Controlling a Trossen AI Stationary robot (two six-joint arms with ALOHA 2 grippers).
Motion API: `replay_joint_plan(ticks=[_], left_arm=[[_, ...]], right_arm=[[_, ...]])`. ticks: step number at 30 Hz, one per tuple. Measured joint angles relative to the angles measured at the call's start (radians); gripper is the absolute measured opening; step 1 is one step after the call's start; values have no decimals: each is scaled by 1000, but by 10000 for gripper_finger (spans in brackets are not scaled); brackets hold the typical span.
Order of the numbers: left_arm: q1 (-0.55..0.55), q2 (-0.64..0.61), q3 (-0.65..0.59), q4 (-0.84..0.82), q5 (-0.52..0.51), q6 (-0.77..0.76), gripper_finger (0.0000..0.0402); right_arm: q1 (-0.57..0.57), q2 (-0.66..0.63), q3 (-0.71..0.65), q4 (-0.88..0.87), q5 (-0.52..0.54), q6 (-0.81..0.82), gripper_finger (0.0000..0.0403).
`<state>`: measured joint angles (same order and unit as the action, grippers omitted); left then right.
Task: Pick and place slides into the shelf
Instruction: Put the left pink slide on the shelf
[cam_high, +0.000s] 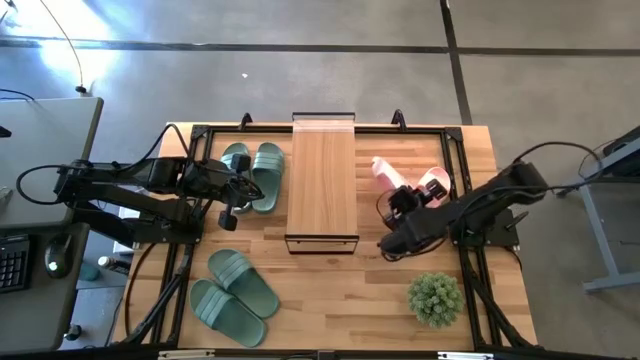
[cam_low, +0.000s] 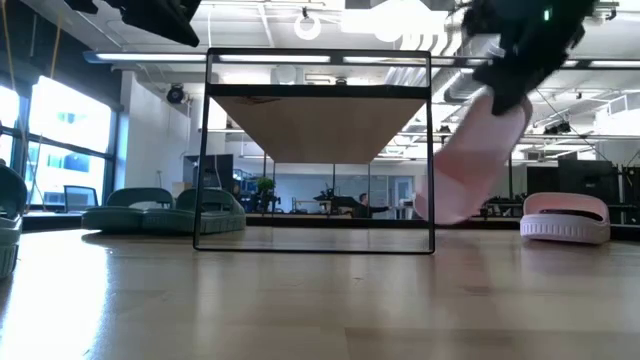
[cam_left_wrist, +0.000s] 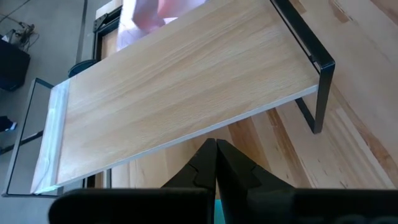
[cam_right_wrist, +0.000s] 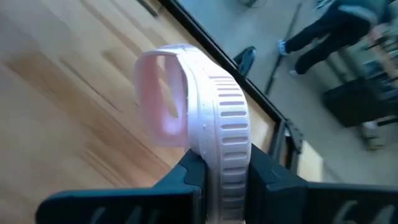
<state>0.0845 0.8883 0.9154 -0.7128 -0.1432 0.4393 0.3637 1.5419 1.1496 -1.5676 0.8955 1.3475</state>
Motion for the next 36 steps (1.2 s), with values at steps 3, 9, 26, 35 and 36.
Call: replay_joint_plan(ticks=[3, 9, 26, 35, 36], left_arm=[[0, 0, 0, -1, 0, 0, 1], [0, 0, 0, -1, 3, 0, 1], [0, 0, 0, 0, 4, 0, 1], [0, 0, 0, 0, -5, 0, 1], [0, 0, 0, 0, -5, 0, 1]], right_arm=[[-4, -87, 34, -3, -18, -30, 30], [-45, -268, 59, -5, -83, -97, 30], [-89, -661, 337, 76, -9, -168, 26], [-90, -748, 422, 566, -105, -624, 26], [-90, -750, 422, 594, -118, -647, 26]])
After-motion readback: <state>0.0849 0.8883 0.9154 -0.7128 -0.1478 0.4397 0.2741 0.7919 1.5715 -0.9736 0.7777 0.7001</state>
